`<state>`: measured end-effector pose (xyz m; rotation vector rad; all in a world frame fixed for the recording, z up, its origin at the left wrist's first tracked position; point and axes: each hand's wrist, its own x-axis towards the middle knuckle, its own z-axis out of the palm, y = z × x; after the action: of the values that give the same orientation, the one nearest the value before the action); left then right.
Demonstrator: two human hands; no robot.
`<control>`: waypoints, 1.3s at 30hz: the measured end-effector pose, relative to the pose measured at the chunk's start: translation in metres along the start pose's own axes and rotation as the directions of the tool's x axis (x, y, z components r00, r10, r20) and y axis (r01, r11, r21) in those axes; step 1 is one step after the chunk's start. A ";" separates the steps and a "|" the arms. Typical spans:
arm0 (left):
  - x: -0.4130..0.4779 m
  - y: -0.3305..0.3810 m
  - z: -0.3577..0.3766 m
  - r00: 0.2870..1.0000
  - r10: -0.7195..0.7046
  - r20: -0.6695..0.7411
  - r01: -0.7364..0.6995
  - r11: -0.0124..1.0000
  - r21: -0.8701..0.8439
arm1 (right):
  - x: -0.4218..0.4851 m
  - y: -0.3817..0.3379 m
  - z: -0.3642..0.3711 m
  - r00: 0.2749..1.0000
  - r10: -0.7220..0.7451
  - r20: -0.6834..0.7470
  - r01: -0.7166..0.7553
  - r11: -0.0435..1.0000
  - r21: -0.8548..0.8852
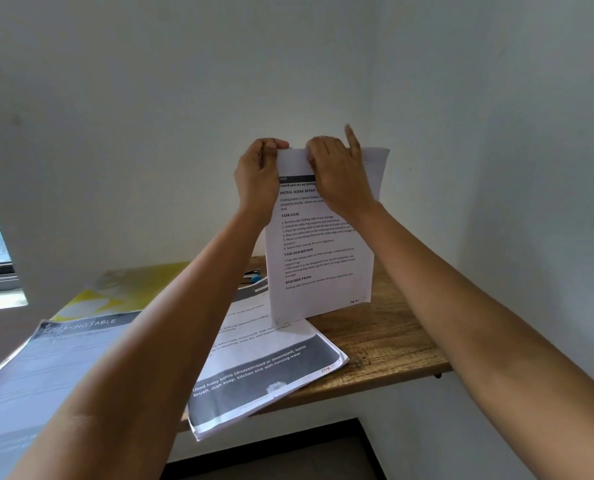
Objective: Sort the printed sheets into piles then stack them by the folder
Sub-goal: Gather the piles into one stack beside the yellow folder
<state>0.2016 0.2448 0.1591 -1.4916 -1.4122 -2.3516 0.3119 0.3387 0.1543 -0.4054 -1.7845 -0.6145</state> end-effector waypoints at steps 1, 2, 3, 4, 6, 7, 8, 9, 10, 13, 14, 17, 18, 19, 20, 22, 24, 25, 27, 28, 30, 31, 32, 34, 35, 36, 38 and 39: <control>0.000 0.000 0.000 1.000 -0.002 0.001 0.002 1.000 -0.005 | 0.001 0.001 -0.001 1.000 0.010 0.000 -0.010 1.000 -0.003; 0.000 0.000 0.001 1.000 -0.002 0.001 0.002 1.000 -0.007 | 0.002 0.004 -0.002 1.000 0.023 0.003 -0.023 1.000 -0.009; -0.001 0.000 0.000 1.000 -0.001 -0.002 0.001 1.000 -0.005 | 0.002 0.009 -0.003 0.999 0.037 0.014 -0.036 0.999 -0.019; -0.001 0.000 0.000 1.000 0.003 -0.008 -0.003 1.000 -0.004 | 0.001 0.015 -0.004 0.998 0.052 0.031 -0.051 0.998 -0.030; -0.002 0.000 -0.001 1.000 0.002 -0.020 -0.002 1.000 -0.007 | -0.003 0.029 -0.009 0.994 0.091 0.064 -0.088 0.995 -0.049; -0.001 0.000 -0.001 1.000 -0.003 -0.015 0.003 1.000 -0.007 | -0.006 0.038 -0.011 0.991 0.112 0.077 -0.108 0.993 -0.053; -0.001 -0.001 -0.001 1.000 -0.007 -0.006 0.007 1.000 -0.003 | -0.008 0.046 -0.013 0.987 0.134 0.087 -0.130 0.990 -0.053; 0.000 -0.001 -0.001 1.000 -0.008 0.004 0.008 1.000 0.001 | -0.011 0.055 -0.015 0.983 0.159 0.095 -0.155 0.987 -0.050; 0.000 -0.002 0.000 1.000 -0.009 0.009 0.009 1.000 0.004 | -0.014 0.062 -0.017 0.978 0.183 0.098 -0.179 0.983 -0.047; 0.000 -0.002 0.000 1.000 -0.007 0.010 0.007 1.000 0.001 | -0.017 0.079 -0.022 0.966 0.230 0.119 -0.231 0.973 -0.010; 0.000 -0.002 0.000 1.000 -0.009 0.008 0.009 1.000 0.000 | -0.017 0.083 -0.024 0.960 0.247 0.132 -0.251 0.968 0.014; 0.001 -0.002 0.000 1.000 -0.018 0.008 0.018 1.000 0.000 | -0.018 0.093 -0.028 0.944 0.296 0.145 -0.314 0.941 0.124; 0.001 -0.002 0.000 1.000 -0.018 0.011 0.018 1.000 0.002 | -0.019 0.095 -0.028 0.942 0.307 0.137 -0.328 0.926 0.185; 0.001 -0.002 0.000 1.000 -0.018 0.015 0.018 1.000 0.002 | -0.020 0.096 -0.028 0.937 0.323 0.133 -0.347 0.904 0.249; 0.001 -0.002 0.000 1.000 -0.018 0.018 0.018 1.000 -0.001 | -0.020 0.096 -0.028 0.927 0.348 0.141 -0.375 0.880 0.292; 0.000 -0.001 0.001 1.000 -0.017 0.023 0.017 1.000 -0.005 | -0.020 0.096 -0.027 0.912 0.380 0.154 -0.410 0.861 0.302; 0.000 0.000 0.002 1.000 -0.013 0.028 0.013 1.000 -0.005 | -0.022 0.096 -0.025 0.893 0.412 0.178 -0.449 0.835 0.317; 0.000 0.001 0.003 1.000 -0.016 0.026 0.016 1.000 -0.002 | -0.024 0.095 -0.025 0.873 0.443 0.203 -0.487 0.796 0.359; 0.000 0.001 0.004 0.999 -0.035 0.007 0.035 0.999 -0.007 | -0.031 0.091 -0.022 0.794 0.520 0.316 -0.605 0.624 0.494; 0.000 0.001 0.004 0.999 -0.046 -0.005 0.046 0.999 -0.013 | -0.037 0.088 -0.019 0.741 0.542 0.397 -0.665 0.506 0.550; 0.001 0.000 0.003 0.998 -0.060 -0.025 0.060 0.998 -0.013 | -0.054 0.082 -0.013 0.660 0.548 0.514 -0.735 0.329 0.593; 0.001 -0.001 0.002 0.998 -0.063 -0.030 0.063 0.998 -0.012 | -0.064 0.078 -0.011 0.632 0.544 0.552 -0.756 0.280 0.591; 0.002 -0.001 0.002 0.997 -0.067 -0.031 0.066 0.998 -0.015 | -0.074 0.073 -0.010 0.608 0.532 0.589 -0.775 0.238 0.585; 0.002 -0.002 0.001 0.997 -0.071 -0.022 0.071 0.997 -0.025 | -0.098 0.062 -0.010 0.573 0.485 0.660 -0.802 0.167 0.574; 0.002 -0.002 0.000 0.998 -0.067 -0.014 0.067 0.997 -0.032 | -0.109 0.057 -0.011 0.559 0.465 0.686 -0.813 0.146 0.564; 0.001 -0.002 0.000 0.998 -0.065 -0.007 0.064 0.997 -0.040 | -0.119 0.053 -0.010 0.546 0.454 0.704 -0.823 0.131 0.553; 0.000 -0.002 0.000 0.997 -0.072 -0.002 0.072 0.997 -0.038 | -0.134 0.047 -0.007 0.535 0.454 0.712 -0.826 0.103 0.554; -0.001 -0.001 0.000 0.997 -0.076 -0.001 0.076 0.997 -0.023 | -0.138 0.045 -0.005 0.533 0.468 0.705 -0.821 0.086 0.565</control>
<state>0.2016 0.2450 0.1571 -1.4659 -1.4723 -2.4200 0.3817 0.3770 0.0330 -0.5476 -1.7031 1.1777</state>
